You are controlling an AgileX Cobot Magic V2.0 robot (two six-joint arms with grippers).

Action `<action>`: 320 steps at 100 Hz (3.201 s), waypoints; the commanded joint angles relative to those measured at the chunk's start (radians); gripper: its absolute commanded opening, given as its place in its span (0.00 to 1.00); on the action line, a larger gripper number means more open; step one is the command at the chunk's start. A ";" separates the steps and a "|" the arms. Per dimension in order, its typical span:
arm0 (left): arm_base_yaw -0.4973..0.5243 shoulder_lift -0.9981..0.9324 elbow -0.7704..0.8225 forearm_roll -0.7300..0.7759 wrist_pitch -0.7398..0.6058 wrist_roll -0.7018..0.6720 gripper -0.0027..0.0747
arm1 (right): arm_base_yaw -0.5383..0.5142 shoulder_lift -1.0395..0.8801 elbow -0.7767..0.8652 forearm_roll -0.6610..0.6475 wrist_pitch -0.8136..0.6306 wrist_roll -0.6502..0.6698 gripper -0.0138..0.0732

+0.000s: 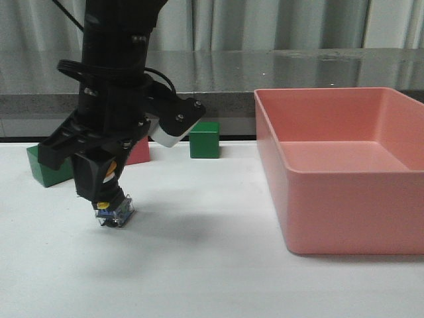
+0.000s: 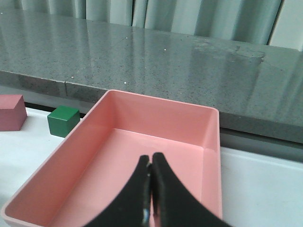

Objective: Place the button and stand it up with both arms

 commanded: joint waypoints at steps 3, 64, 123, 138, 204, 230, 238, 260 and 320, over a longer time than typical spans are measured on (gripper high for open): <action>0.001 -0.053 -0.020 0.007 0.056 -0.002 0.09 | -0.006 -0.003 -0.027 0.007 -0.067 0.000 0.09; 0.001 -0.053 -0.024 0.055 0.056 -0.014 0.89 | -0.006 -0.003 -0.027 0.007 -0.067 0.000 0.09; 0.102 -0.155 -0.024 0.104 0.054 -0.020 0.89 | -0.006 -0.003 -0.027 0.007 -0.067 0.000 0.09; 0.149 -0.230 -0.024 0.099 0.047 -0.127 0.80 | -0.006 -0.003 -0.027 0.007 -0.067 0.000 0.09; 0.434 -0.474 -0.022 -0.123 -0.302 -0.750 0.01 | -0.006 -0.003 -0.027 0.007 -0.067 0.000 0.09; 0.480 -0.720 0.227 -0.306 -0.664 -0.750 0.01 | -0.006 -0.003 -0.027 0.007 -0.067 0.000 0.09; 0.480 -0.815 0.358 -0.350 -0.786 -0.750 0.01 | -0.006 -0.003 -0.027 0.007 -0.067 0.000 0.09; 0.480 -1.105 0.726 -0.413 -1.041 -0.750 0.01 | -0.006 -0.003 -0.027 0.007 -0.067 0.000 0.09; 0.480 -1.572 1.129 -0.454 -1.071 -0.750 0.01 | -0.006 -0.003 -0.027 0.007 -0.067 0.000 0.09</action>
